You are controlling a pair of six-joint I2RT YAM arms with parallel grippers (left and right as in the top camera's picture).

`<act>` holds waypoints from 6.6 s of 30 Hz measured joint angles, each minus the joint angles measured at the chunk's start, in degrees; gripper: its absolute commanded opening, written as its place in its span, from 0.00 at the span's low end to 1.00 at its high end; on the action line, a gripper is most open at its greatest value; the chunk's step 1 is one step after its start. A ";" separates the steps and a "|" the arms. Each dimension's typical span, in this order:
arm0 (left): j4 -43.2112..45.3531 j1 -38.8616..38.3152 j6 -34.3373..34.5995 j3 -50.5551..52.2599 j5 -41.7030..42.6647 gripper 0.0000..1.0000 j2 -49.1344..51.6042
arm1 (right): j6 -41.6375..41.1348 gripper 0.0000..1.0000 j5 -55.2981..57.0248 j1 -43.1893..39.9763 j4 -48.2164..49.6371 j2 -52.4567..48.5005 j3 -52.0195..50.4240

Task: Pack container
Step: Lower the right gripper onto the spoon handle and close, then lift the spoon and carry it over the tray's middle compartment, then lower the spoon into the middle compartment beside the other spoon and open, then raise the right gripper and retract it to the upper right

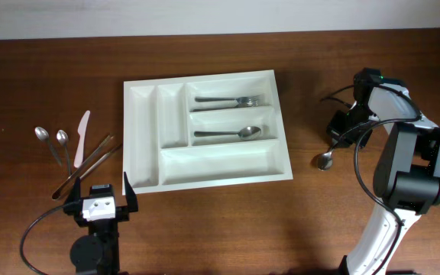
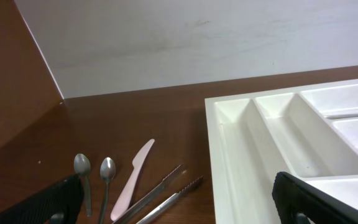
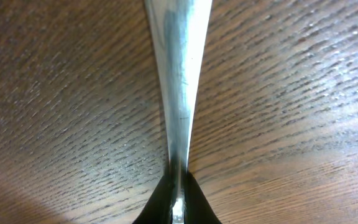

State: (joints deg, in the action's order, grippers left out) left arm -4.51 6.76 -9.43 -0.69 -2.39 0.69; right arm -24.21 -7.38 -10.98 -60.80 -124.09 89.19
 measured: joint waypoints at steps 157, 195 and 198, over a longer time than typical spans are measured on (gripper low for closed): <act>0.00 0.00 0.00 0.00 0.00 0.99 0.00 | -26.25 0.63 -8.48 36.65 1.07 -6.91 35.06; 0.00 0.00 0.00 0.00 0.00 0.99 0.00 | 22.80 0.99 5.14 5.38 -12.44 -13.00 50.73; 0.00 0.00 0.00 0.00 0.00 0.99 0.00 | 22.93 0.99 4.31 5.38 -12.46 -13.55 50.51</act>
State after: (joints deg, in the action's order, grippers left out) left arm -4.51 6.76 -9.43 -0.69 -2.39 0.69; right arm -1.28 -3.07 -5.61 -73.25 -137.64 139.70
